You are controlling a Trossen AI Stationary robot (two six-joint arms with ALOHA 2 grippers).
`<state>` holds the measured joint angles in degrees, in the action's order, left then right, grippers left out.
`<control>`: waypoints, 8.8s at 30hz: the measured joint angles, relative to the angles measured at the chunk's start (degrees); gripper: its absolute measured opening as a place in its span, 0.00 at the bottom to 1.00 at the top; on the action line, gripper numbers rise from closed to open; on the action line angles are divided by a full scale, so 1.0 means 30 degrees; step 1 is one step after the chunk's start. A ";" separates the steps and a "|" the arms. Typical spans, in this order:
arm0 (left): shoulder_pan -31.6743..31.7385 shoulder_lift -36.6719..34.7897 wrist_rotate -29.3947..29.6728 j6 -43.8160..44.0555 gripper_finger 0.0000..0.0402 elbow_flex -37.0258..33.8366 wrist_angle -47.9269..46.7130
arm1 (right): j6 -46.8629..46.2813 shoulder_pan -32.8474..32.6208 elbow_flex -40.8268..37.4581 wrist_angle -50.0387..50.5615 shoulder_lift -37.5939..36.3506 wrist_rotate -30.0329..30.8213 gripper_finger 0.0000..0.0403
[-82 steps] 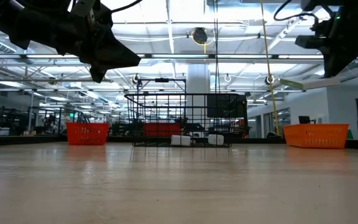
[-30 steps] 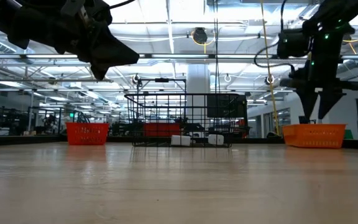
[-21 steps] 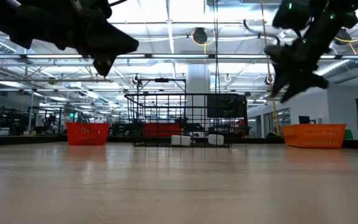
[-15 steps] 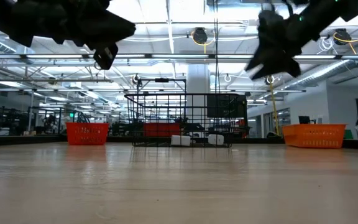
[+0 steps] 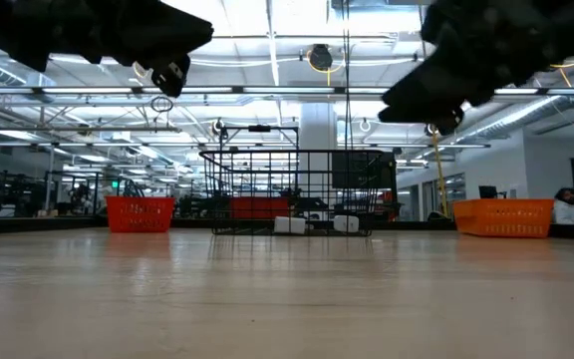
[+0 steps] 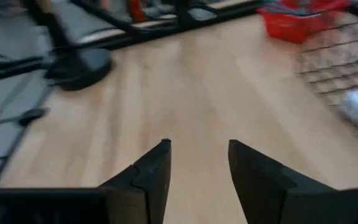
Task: Pick and place items into bin
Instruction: Return to Home Position
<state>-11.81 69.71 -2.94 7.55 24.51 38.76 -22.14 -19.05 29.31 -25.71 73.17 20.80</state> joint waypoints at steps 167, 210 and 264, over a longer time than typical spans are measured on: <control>0.5779 -2.2259 -0.4364 -0.2192 0.08 -0.7963 -1.1896 | 0.7139 0.7469 -0.8772 0.9252 -2.4264 -0.6988 0.37; 0.5785 -2.2243 -0.1894 -0.1346 0.08 -0.7970 -1.1729 | 0.6610 0.7462 -0.9185 0.7083 -2.4184 -0.6973 0.38; 0.5785 -2.2243 -0.1894 -0.1376 0.08 -0.7970 -1.1715 | 0.6610 0.7462 -0.9185 0.7068 -2.4184 -0.6965 0.37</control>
<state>5.54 2.98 -8.62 3.42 0.60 3.62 -2.31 3.33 1.76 -4.51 0.62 -0.10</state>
